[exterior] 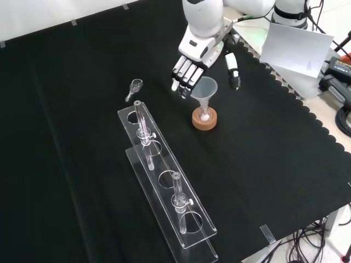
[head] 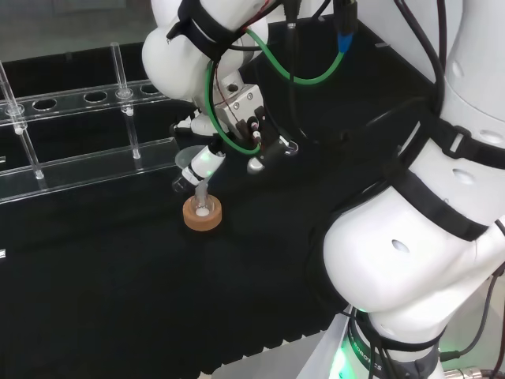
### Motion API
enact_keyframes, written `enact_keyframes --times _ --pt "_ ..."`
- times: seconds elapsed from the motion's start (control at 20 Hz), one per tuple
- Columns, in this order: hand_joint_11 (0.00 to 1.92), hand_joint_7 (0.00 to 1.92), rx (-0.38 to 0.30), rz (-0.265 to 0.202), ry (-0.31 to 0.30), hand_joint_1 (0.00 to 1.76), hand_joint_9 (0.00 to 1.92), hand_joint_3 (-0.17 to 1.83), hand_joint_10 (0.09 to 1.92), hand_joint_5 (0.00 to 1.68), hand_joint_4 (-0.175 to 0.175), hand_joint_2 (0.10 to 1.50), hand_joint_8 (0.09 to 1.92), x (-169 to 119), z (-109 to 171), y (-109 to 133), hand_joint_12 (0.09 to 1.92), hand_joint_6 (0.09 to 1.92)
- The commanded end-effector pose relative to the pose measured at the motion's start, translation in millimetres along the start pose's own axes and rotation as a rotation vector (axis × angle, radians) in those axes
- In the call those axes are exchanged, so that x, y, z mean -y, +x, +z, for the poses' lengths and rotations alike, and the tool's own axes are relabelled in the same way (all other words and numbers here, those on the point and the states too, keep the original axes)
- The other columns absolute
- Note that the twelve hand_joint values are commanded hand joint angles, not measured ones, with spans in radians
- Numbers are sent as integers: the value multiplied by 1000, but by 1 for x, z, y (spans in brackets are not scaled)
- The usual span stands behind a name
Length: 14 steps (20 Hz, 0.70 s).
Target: Remove the funnel from the round-bottom flask.
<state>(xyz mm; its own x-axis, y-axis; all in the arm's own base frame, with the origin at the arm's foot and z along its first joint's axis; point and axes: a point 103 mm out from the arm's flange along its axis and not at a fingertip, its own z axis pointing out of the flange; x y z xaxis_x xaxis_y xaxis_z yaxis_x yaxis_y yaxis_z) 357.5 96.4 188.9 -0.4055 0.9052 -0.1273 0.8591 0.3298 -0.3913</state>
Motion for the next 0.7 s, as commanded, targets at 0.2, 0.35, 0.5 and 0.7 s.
enact_keyframes --times 0.2,0.35,0.5,0.7 --pt "0 76 12 3 22 234 0 5 390 97 -37 683 613 -2 6 1 1279 87" --pt "0 84 7 5 20 239 0 7 390 101 -37 686 617 -4 6 1 1276 87" --pt "0 123 1 4 18 243 0 7 418 132 -33 689 629 -5 5 0 1273 87" --pt "0 180 15 9 20 247 0 7 482 156 -31 692 630 -9 3 5 1276 87"
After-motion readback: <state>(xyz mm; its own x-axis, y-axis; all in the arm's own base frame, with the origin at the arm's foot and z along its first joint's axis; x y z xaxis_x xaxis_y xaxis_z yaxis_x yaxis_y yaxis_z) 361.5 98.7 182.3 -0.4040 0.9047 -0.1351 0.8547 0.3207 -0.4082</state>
